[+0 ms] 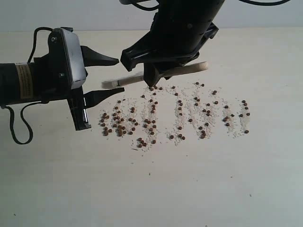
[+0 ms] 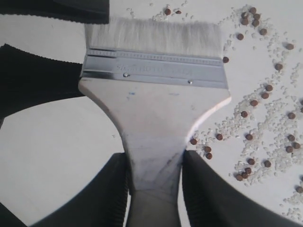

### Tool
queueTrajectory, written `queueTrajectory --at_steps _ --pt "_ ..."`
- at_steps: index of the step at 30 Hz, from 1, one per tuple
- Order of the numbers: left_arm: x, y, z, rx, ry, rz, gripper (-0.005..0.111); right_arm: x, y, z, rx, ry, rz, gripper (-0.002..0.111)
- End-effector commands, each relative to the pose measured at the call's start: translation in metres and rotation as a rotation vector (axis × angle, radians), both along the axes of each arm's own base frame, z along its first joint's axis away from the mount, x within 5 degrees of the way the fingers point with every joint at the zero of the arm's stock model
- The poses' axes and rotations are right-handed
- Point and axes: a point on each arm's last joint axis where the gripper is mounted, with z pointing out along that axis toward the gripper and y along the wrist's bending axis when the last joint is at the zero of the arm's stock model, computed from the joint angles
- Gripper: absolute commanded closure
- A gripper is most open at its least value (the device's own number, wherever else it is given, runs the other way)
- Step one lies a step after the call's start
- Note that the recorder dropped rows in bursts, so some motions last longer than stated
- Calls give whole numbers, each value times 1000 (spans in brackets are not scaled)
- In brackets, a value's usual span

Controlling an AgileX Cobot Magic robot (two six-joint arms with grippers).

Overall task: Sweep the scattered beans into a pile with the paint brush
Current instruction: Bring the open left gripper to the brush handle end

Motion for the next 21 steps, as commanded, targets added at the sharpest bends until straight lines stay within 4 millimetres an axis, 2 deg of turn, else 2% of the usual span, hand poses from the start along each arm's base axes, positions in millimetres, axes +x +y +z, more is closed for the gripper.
queueTrajectory --at_steps 1,21 --pt "1 -3 1 -19 -3 -2 53 2 0 5 22 -9 1 108" --pt "-1 -8 -3 11 5 -7 53 1 0 5 25 -8 2 108"
